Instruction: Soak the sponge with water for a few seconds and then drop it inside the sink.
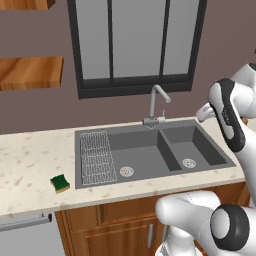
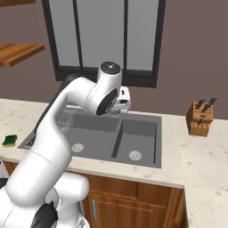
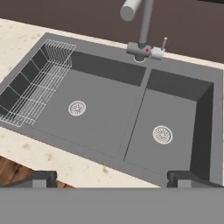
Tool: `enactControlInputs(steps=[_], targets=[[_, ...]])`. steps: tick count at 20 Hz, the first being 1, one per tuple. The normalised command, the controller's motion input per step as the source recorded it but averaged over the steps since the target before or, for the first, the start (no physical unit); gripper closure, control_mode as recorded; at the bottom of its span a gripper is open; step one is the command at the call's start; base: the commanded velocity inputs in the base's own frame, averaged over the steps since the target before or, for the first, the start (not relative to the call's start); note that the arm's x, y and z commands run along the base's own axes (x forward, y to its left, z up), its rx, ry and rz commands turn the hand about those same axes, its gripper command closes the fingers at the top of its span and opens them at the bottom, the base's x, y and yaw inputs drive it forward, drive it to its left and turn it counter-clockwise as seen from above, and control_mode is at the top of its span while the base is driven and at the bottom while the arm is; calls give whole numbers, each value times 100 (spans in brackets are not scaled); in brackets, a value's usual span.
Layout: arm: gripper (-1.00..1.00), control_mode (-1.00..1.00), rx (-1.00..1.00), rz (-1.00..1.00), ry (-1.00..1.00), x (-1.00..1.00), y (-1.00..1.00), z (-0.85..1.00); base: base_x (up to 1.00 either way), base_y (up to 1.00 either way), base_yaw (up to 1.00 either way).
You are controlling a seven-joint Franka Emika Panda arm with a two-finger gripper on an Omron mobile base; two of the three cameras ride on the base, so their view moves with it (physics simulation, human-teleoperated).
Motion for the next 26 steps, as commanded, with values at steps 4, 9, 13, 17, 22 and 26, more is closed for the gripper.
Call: enactControlInputs(steps=[4, 9, 13, 17, 22, 26], targets=[[-100, -100, 0, 0, -13, 29, 0, -1, 0, 0, 0], [-100, -100, 2, 0, -16, 19, 0, -7, 0, 0, 0], [-100, -100, 0, 0, -11, 19, 0, -15, 0, 0, 0], [-100, -100, 0, 0, -8, 18, 0, -20, 0, 0, 0], [-100, -100, 0, 0, -5, 12, 0, -20, 0, 0, 0], [-100, -100, 0, 0, -7, 9, 0, -17, 0, 0, 0]])
